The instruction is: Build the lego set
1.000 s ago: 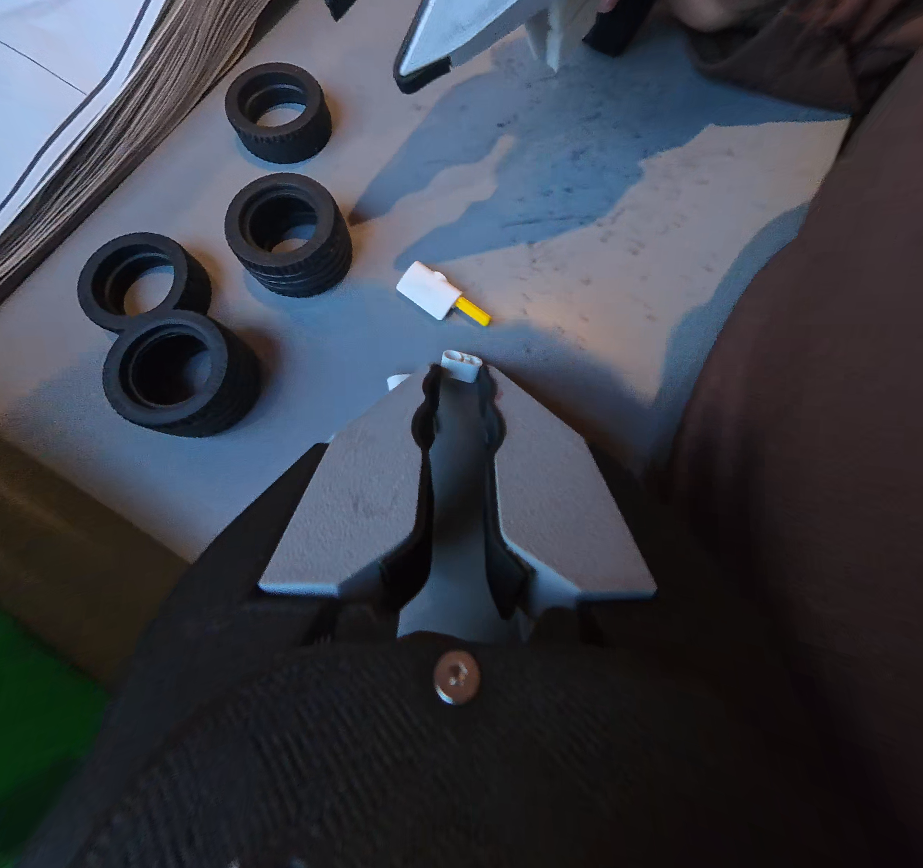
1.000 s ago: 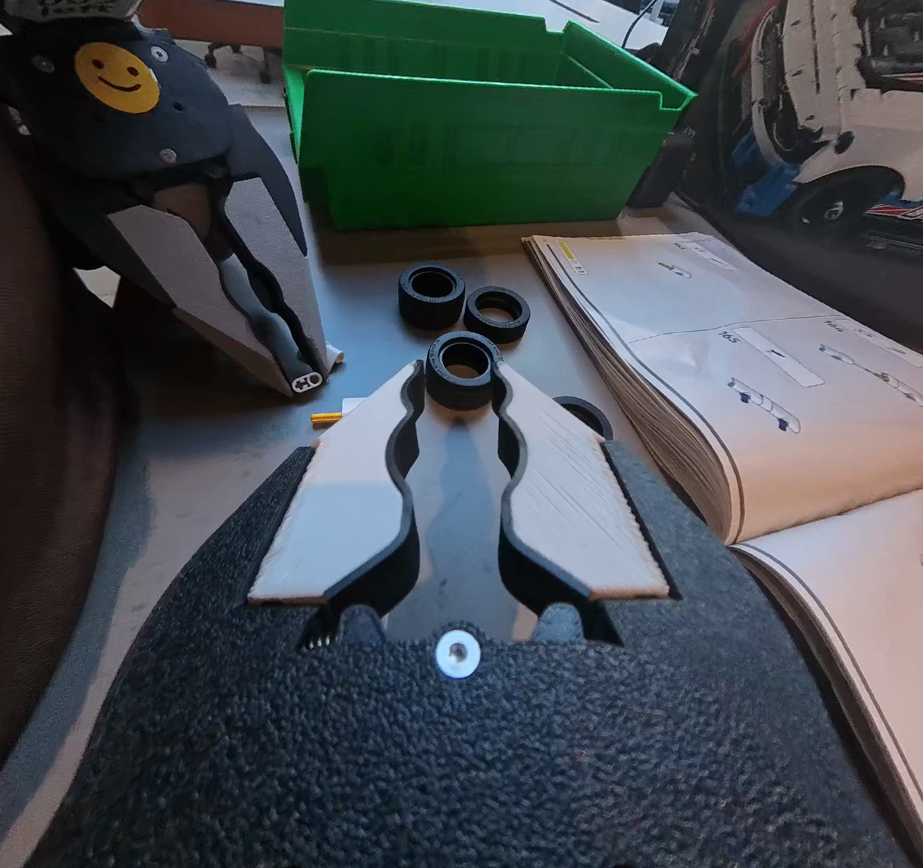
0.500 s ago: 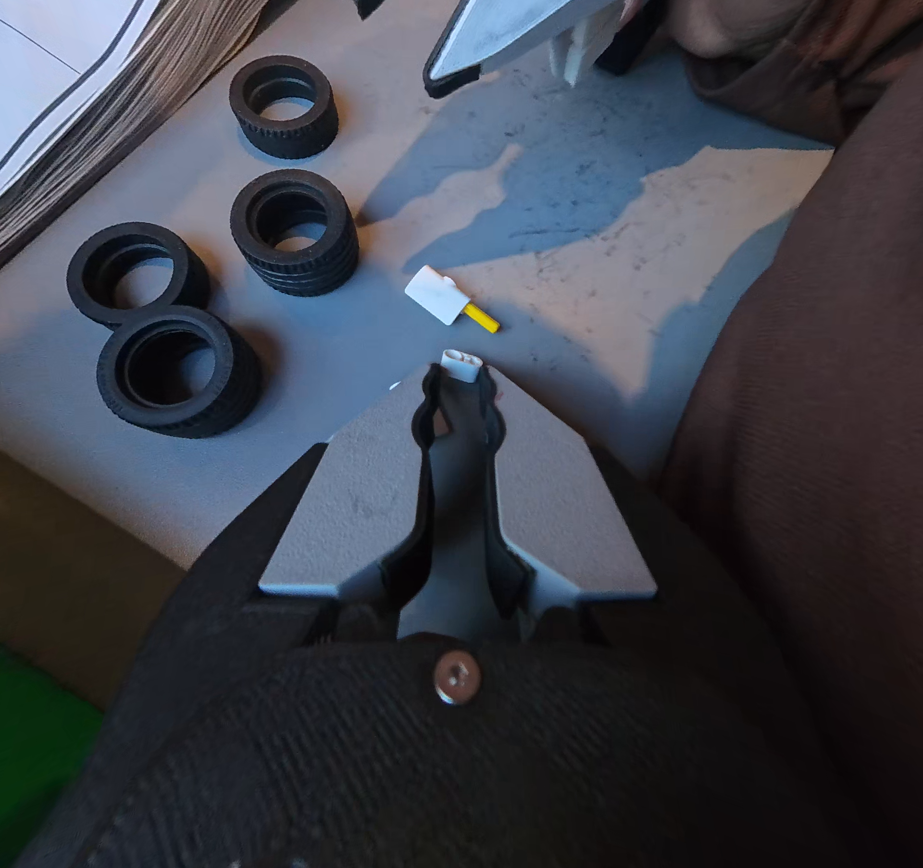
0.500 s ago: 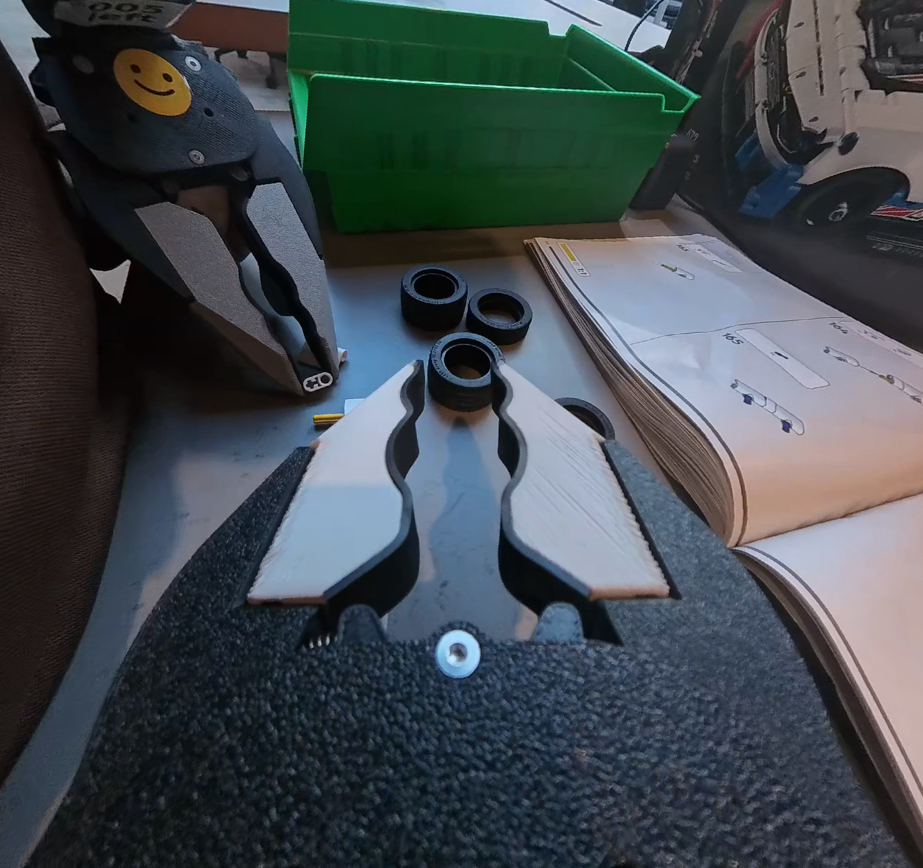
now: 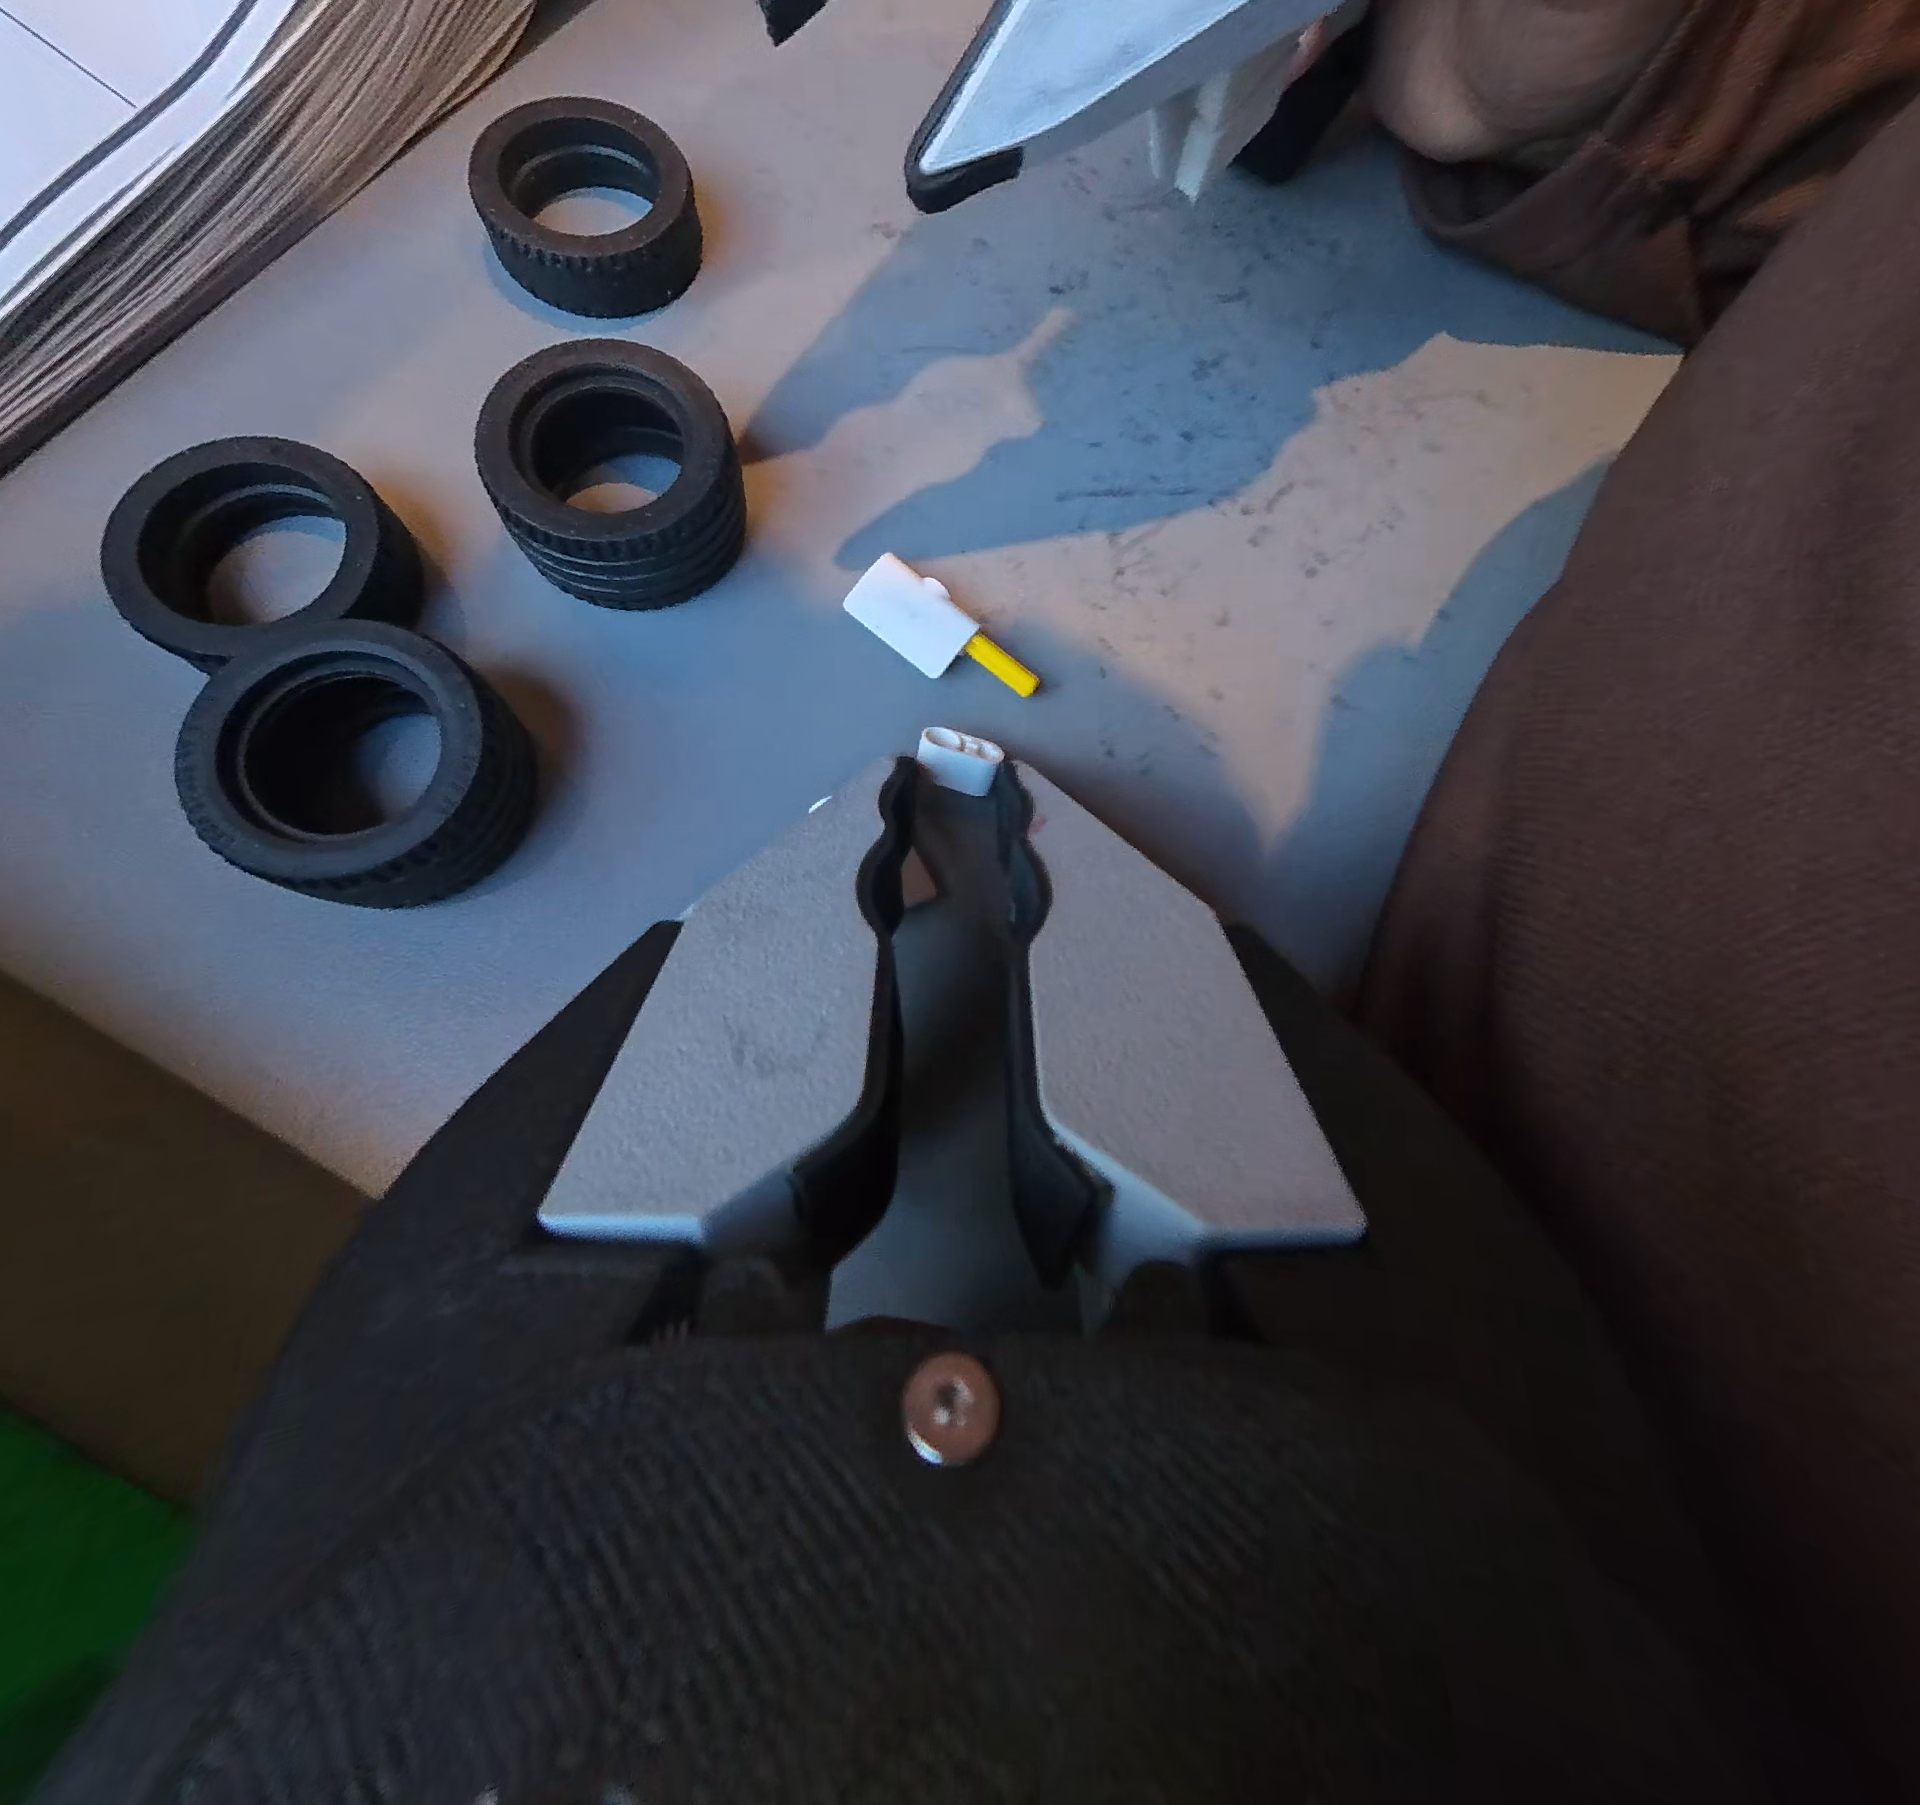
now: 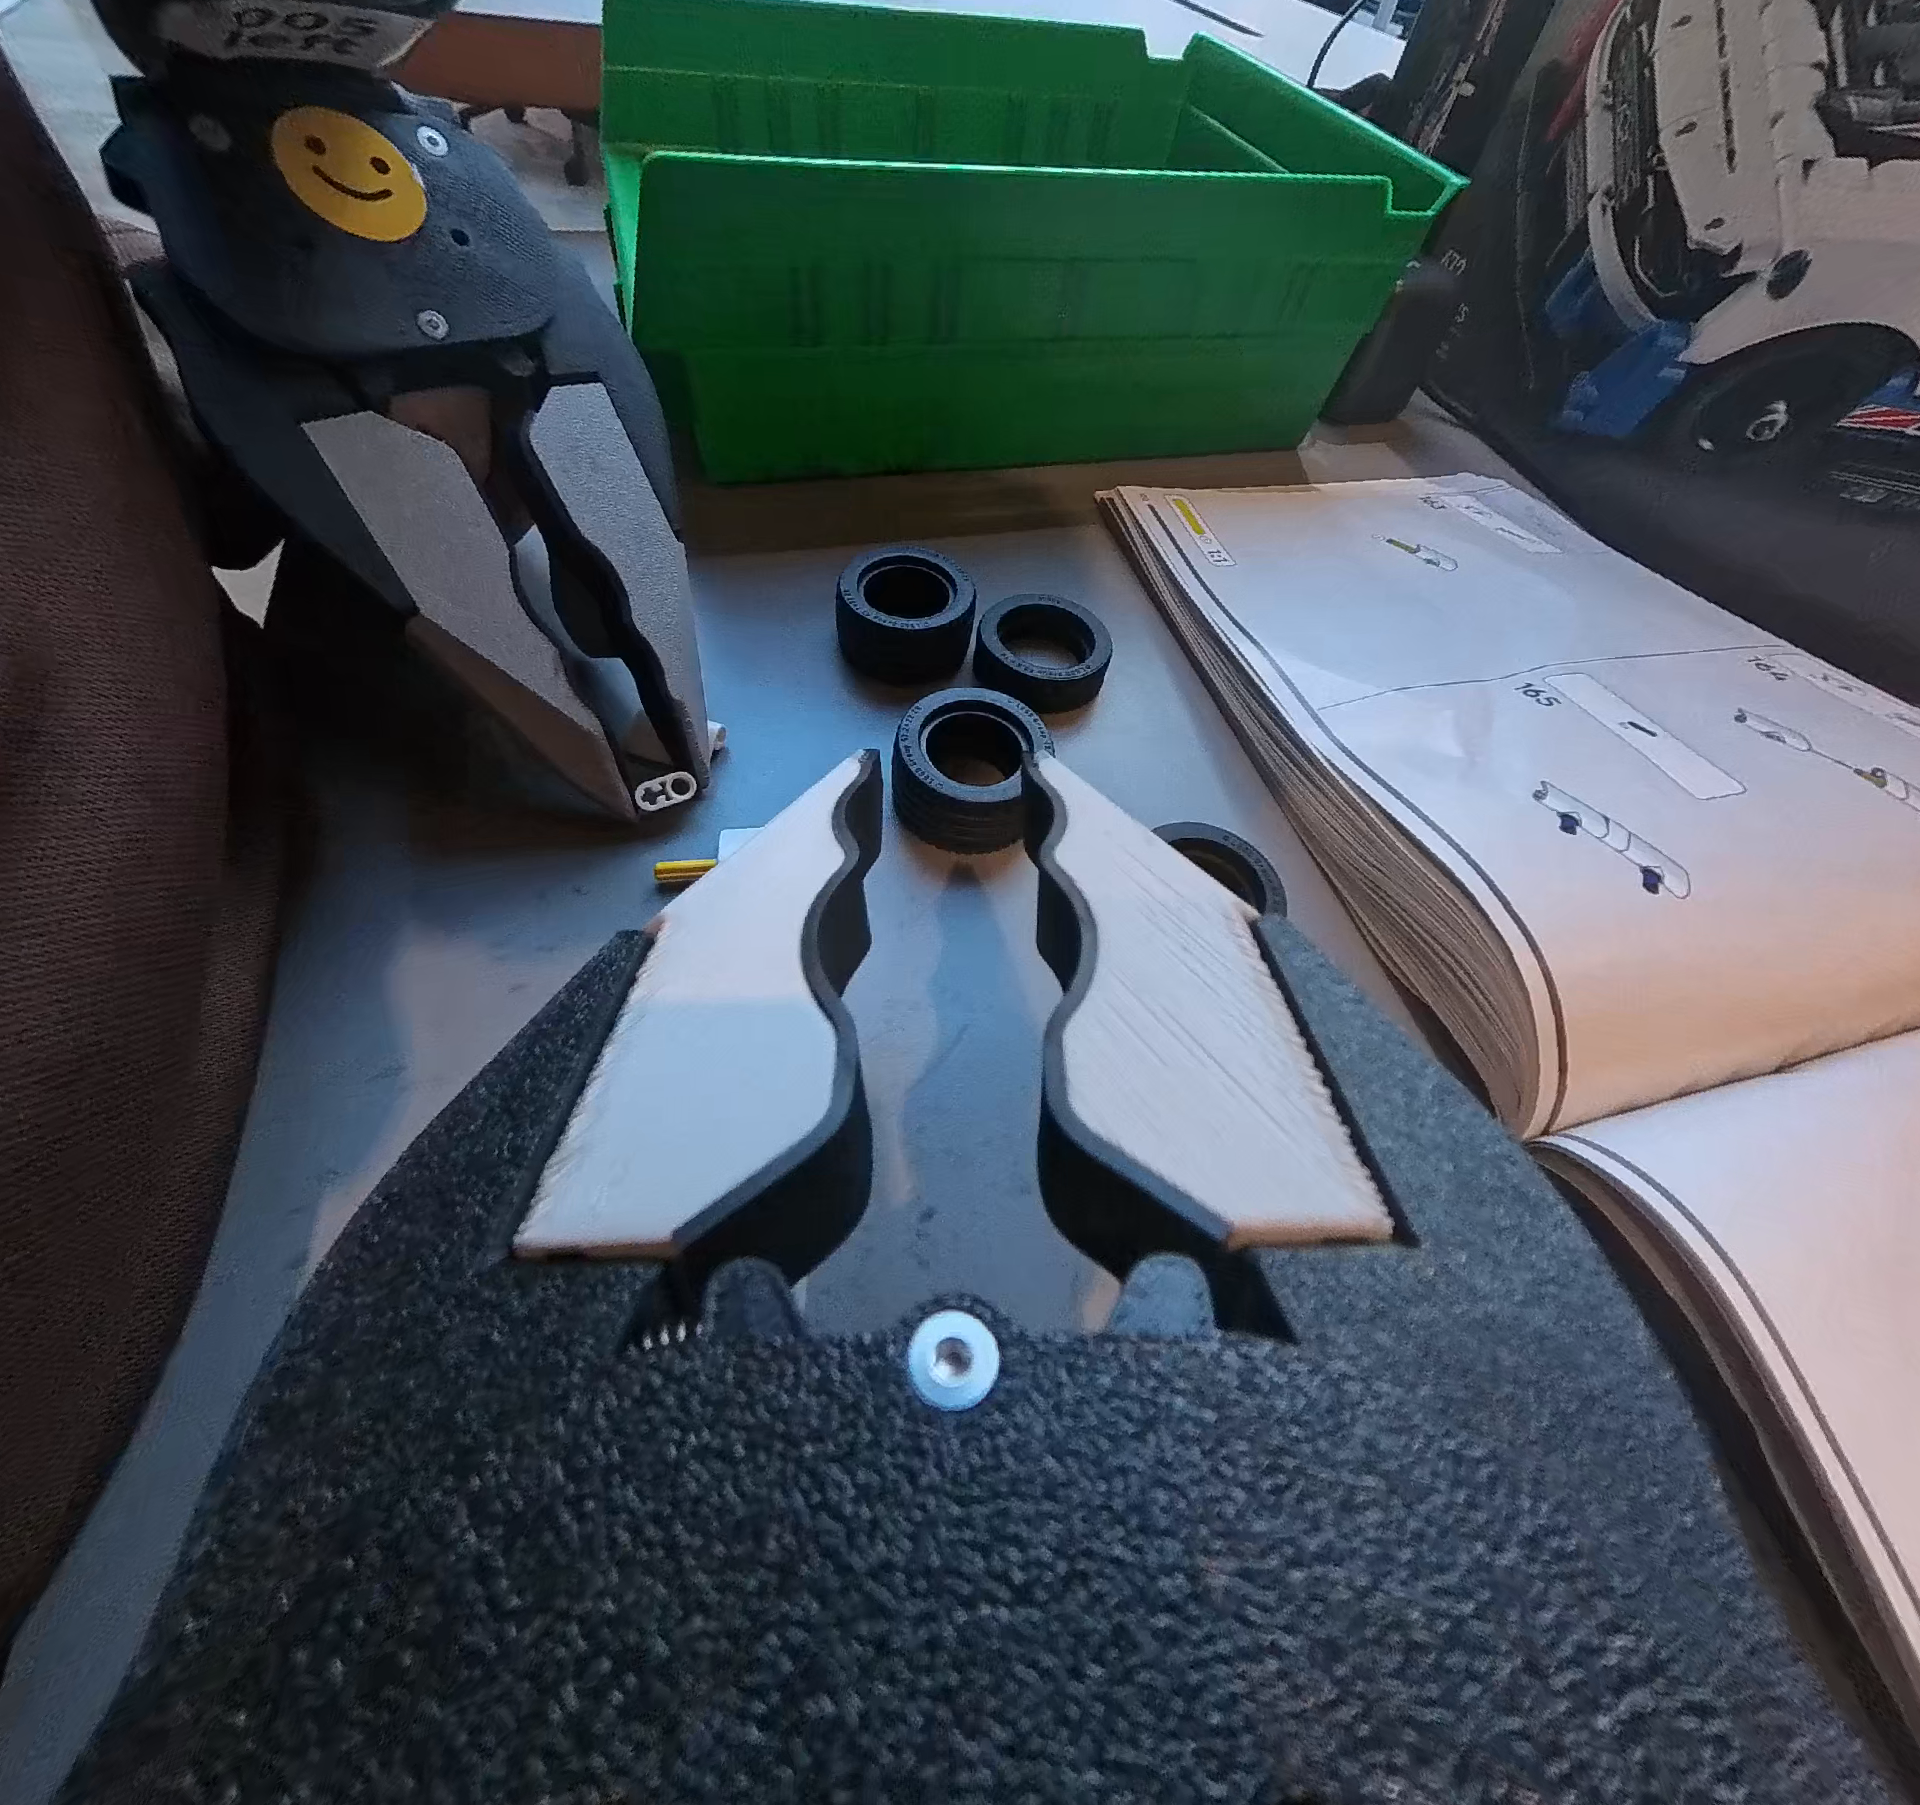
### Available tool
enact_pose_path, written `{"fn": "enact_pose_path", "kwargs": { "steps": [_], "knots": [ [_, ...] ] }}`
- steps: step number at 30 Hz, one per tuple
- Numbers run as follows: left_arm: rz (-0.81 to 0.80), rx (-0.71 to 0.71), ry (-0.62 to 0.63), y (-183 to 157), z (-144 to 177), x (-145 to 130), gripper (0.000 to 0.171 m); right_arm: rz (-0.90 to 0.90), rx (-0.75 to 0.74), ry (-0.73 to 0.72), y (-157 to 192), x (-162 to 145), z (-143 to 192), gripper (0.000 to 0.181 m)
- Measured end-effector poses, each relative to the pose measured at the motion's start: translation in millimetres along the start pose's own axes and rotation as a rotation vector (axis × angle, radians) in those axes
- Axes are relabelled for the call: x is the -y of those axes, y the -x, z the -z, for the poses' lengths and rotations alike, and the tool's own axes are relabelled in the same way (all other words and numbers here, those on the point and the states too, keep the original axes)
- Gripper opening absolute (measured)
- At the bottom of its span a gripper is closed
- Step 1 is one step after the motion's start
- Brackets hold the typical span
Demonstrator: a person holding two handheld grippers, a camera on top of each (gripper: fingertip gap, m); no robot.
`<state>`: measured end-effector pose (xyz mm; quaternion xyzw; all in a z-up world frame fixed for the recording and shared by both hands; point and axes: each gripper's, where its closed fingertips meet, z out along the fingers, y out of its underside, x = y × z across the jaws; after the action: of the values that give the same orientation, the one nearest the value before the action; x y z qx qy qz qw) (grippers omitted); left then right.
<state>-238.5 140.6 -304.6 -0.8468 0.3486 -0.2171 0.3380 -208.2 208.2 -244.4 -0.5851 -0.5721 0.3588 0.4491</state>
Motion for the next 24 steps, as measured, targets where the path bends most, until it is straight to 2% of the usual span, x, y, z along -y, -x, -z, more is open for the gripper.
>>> {"fn": "enact_pose_path", "kwargs": {
  "steps": [18, 24],
  "knots": [
    [0.005, -0.002, -0.001, 0.5, -0.8, 0.4, 0.013, 0.004, 0.006, 0.005, 1.6, -0.4, -0.4, 0.026],
    [-0.004, 0.022, 0.001, 1.6, -0.6, -0.1, 0.013, 0.04, 0.076, 0.072, 14.9, -9.5, -6.6, 0.032]
  ]
}}
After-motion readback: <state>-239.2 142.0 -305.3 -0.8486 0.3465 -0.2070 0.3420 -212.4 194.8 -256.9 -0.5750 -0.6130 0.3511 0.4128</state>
